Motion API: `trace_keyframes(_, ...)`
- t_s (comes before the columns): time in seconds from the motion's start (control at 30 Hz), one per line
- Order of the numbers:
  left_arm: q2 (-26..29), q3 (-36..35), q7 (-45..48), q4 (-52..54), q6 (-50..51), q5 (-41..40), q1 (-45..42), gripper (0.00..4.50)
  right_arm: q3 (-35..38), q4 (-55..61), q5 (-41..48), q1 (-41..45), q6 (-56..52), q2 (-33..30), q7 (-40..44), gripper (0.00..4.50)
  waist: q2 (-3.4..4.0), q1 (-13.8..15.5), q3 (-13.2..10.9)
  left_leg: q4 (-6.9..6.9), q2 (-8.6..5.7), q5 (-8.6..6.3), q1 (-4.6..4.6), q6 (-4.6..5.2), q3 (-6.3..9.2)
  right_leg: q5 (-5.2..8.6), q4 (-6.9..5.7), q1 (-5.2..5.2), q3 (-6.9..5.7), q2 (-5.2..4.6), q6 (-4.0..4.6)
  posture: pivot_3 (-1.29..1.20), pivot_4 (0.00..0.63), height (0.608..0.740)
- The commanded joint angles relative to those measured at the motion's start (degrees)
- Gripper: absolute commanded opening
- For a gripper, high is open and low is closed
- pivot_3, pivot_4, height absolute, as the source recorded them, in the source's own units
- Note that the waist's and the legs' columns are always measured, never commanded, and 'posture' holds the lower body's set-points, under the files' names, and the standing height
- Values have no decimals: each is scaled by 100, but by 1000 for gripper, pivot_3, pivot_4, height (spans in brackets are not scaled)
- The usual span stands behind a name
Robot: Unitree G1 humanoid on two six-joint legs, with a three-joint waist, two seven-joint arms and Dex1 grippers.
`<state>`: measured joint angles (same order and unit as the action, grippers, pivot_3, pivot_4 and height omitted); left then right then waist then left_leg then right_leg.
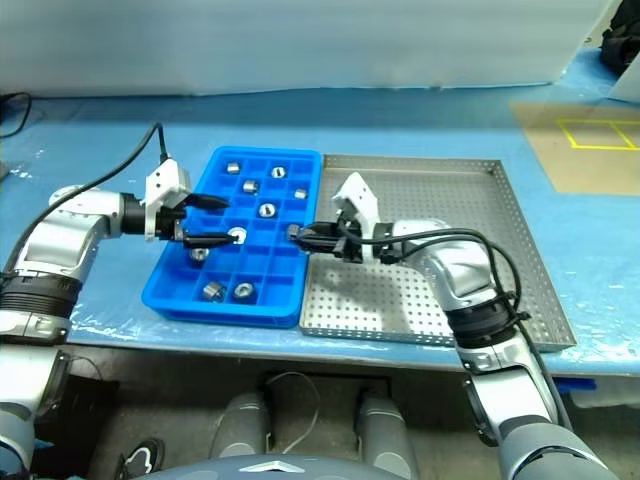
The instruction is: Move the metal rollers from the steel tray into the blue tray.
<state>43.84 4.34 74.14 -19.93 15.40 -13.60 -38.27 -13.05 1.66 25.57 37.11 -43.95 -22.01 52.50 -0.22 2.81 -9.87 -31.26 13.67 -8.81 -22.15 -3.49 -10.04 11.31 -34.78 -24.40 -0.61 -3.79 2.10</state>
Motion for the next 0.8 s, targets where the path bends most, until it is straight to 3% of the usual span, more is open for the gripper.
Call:
trace_keyframes(0.03,117,-223,-85,526,175,-152,216,4222,-121,-113,-39,192,202,85,208,1032,0,37,0,0,-1,-1,-2,1,0,2,0,0,-5,-4,0,-101,150,740)
trace_keyframes(0.2,151,-313,-206,978,430,-241,529,4222,-255,-206,-158,260,305,95,409,1032,-1,97,-1,0,2,5,2,-8,1,2,-9,0,-10,-6,0,-78,150,740)
trace_keyframes(0.37,155,-343,-318,1259,633,-318,660,4222,-183,-316,177,261,-353,197,567,1032,-1,114,-1,0,3,16,13,-28,3,1,-24,1,-8,-6,0,-62,150,740)
trace_keyframes(0.6,172,-343,-403,1446,752,-379,758,4222,136,-635,317,355,-947,687,28,1032,-1,119,-1,1,3,18,11,-31,5,1,-30,-2,-9,-5,1,-64,150,740)
trace_keyframes(0.8,202,-354,-414,1222,664,-332,615,4222,480,-1422,-23,1072,-234,1297,-725,1032,-1,106,-1,4,2,22,7,-37,5,1,-43,-22,-4,-4,1,-72,150,740)
